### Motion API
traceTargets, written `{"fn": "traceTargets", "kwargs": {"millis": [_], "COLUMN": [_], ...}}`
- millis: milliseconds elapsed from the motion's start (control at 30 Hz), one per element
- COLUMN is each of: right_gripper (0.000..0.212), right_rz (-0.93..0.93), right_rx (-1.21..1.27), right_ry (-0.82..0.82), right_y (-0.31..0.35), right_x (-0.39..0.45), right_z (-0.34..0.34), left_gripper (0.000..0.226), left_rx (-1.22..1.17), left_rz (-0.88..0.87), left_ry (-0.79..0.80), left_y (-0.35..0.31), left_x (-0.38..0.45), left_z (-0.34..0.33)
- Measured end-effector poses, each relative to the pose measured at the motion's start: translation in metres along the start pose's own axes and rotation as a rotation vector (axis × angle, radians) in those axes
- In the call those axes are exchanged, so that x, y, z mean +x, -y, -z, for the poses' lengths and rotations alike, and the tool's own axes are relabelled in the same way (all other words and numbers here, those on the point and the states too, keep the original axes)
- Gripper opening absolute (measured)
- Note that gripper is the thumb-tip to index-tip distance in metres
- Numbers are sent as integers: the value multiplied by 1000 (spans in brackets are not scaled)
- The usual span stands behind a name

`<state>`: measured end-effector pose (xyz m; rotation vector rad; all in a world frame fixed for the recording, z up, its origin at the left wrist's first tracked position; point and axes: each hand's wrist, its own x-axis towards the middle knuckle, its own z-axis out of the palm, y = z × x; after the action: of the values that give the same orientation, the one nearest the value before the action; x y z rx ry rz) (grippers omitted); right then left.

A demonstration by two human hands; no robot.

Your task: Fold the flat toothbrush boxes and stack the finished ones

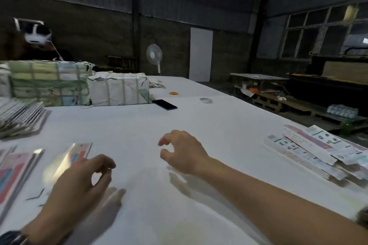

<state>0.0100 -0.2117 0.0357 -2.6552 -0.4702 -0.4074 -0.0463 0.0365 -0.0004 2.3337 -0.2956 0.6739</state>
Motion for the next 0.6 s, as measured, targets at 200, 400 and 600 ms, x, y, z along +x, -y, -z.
{"fn": "traceTargets", "kwargs": {"millis": [200,400,600], "right_gripper": [29,25,17], "right_rz": [200,349,251], "right_rx": [185,283,482], "right_ry": [38,-45,-46], "right_y": [67,65,61], "right_x": [6,-2,5], "right_z": [-68,-81,-82], "left_gripper": [48,47,35], "left_rx": [573,483,503], "left_rz": [233,211,224], "left_ry": [173,193,259], "left_y": [25,34,37], "left_x": [8,9,14], "left_z": [8,15,24]}}
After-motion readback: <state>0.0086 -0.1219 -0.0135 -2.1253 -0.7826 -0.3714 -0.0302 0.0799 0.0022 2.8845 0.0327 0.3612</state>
